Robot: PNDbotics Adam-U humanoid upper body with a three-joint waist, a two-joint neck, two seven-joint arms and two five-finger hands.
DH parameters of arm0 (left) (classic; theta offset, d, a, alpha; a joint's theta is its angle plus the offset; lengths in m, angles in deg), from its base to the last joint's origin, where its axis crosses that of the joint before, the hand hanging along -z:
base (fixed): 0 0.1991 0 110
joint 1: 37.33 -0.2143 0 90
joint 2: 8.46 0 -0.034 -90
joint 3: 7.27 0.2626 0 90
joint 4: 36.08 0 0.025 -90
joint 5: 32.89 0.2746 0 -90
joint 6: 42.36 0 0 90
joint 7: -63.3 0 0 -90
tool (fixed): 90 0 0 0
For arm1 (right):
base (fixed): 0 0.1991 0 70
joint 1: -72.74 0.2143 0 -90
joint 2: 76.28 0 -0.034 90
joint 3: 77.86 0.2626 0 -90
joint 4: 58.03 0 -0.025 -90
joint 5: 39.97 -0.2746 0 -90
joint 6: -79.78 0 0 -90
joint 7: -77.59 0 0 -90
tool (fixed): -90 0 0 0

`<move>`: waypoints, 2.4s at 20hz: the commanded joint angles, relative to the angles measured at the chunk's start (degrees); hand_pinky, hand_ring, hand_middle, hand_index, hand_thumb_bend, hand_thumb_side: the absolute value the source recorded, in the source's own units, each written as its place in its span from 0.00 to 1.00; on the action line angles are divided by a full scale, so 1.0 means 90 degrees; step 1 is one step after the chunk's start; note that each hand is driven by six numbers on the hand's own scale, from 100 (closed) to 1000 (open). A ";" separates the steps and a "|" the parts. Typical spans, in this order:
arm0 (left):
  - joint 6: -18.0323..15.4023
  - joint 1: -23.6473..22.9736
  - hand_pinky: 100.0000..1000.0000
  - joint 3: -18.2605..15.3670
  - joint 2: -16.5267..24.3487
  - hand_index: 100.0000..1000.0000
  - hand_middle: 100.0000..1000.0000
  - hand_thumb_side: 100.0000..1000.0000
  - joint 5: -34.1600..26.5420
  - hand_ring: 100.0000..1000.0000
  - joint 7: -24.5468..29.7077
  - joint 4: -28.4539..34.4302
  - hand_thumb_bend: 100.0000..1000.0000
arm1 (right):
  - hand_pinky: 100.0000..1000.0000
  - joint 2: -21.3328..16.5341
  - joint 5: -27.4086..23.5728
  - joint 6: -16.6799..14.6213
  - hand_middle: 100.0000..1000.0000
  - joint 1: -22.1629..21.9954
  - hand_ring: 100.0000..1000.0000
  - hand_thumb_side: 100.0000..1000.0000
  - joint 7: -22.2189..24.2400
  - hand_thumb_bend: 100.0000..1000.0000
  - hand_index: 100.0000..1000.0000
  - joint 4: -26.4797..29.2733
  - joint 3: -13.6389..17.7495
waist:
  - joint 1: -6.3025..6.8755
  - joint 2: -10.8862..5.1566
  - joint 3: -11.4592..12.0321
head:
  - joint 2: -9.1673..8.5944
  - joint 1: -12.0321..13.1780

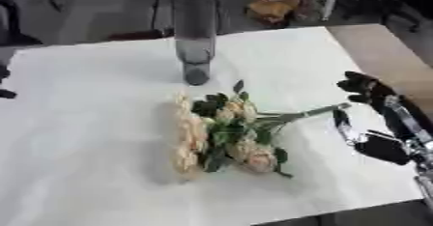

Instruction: Arrange flowers into the vase.

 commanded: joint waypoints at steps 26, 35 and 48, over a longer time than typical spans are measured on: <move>0.0003 0.0016 0.52 0.0029 0.0098 0.64 0.60 0.57 -0.0017 0.72 0.0048 0.0047 0.94 | 0.84 -0.0877 0.1971 -0.0885 0.82 0.0775 0.88 0.07 -0.0245 0.17 0.92 -0.0882 -0.0582 | -0.0046 -0.0043 0.0046 | 0.0037 -0.0060; 0.0003 0.0014 0.52 0.0032 0.0098 0.64 0.60 0.57 -0.0020 0.72 0.0052 0.0044 0.95 | 0.84 -0.0893 0.2165 -0.0996 0.82 0.0883 0.88 0.07 -0.0281 0.17 0.92 -0.1068 -0.0672 | -0.0038 -0.0047 0.0056 | 0.0047 -0.0078; 0.0007 0.0016 0.52 0.0047 0.0093 0.64 0.60 0.57 -0.0023 0.72 0.0063 0.0041 0.95 | 0.83 -0.0895 0.2669 -0.1272 0.83 0.1324 0.88 0.06 -0.0169 0.19 0.92 -0.1639 -0.0988 | -0.0024 -0.0073 0.0088 | 0.0066 -0.0204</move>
